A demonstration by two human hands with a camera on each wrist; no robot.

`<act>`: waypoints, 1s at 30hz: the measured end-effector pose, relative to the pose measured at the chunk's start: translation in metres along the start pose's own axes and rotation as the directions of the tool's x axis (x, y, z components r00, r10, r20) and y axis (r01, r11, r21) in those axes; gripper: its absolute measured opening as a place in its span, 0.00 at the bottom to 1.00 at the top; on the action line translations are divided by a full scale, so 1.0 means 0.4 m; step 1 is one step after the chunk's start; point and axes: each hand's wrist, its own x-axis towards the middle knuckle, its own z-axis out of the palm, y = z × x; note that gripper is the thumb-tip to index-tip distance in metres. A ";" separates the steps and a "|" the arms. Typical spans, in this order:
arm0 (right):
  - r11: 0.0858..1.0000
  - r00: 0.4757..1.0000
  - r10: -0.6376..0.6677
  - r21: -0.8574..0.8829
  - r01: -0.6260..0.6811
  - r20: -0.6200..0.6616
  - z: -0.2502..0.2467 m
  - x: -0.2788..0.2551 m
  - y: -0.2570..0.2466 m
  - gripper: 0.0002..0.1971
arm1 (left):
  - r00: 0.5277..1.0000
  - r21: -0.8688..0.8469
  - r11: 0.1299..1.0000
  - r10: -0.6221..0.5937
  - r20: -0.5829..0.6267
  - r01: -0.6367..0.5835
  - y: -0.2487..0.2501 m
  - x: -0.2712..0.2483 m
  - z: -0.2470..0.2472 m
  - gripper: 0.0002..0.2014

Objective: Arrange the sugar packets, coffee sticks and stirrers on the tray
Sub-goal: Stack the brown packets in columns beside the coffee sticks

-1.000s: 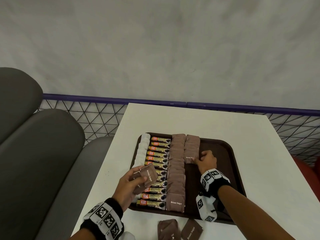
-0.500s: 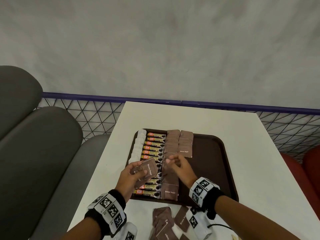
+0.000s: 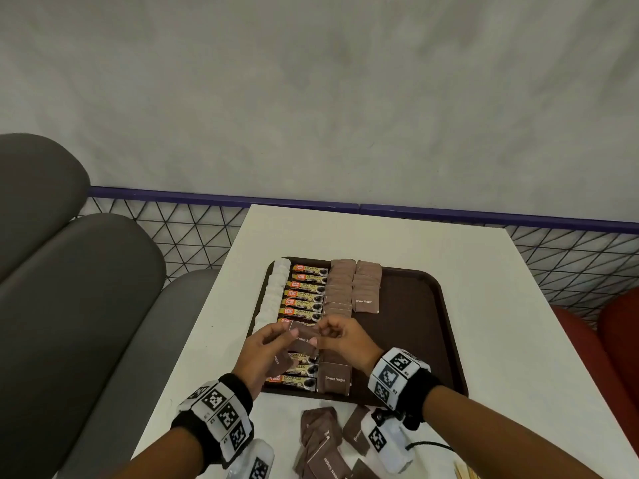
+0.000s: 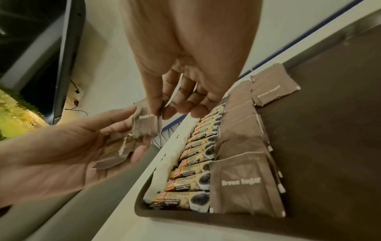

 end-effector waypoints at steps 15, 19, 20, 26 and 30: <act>0.978 0.861 0.208 0.084 -0.191 -0.464 -0.119 0.008 0.076 0.05 | 0.996 -0.111 0.991 -0.074 0.059 0.080 -0.016 0.022 0.011 0.17; 0.949 0.760 0.265 0.020 -0.315 -0.593 -0.189 0.034 0.101 0.06 | 0.997 -0.084 0.994 -0.066 0.031 0.069 -0.022 0.036 -0.014 0.16; 0.939 0.755 0.279 0.006 -0.343 -0.593 -0.199 0.038 0.102 0.07 | 0.998 -0.081 0.995 -0.061 0.022 0.063 -0.024 0.039 -0.018 0.15; 0.882 0.734 0.344 -0.068 -0.467 -0.586 -0.208 0.083 0.135 0.02 | 1.000 -0.030 0.999 -0.029 -0.001 0.029 -0.030 0.055 -0.035 0.13; 0.858 0.694 0.375 -0.052 -0.511 -0.615 -0.202 0.110 0.158 0.14 | 1.000 -0.001 1.000 -0.025 -0.016 0.025 -0.034 0.066 -0.049 0.13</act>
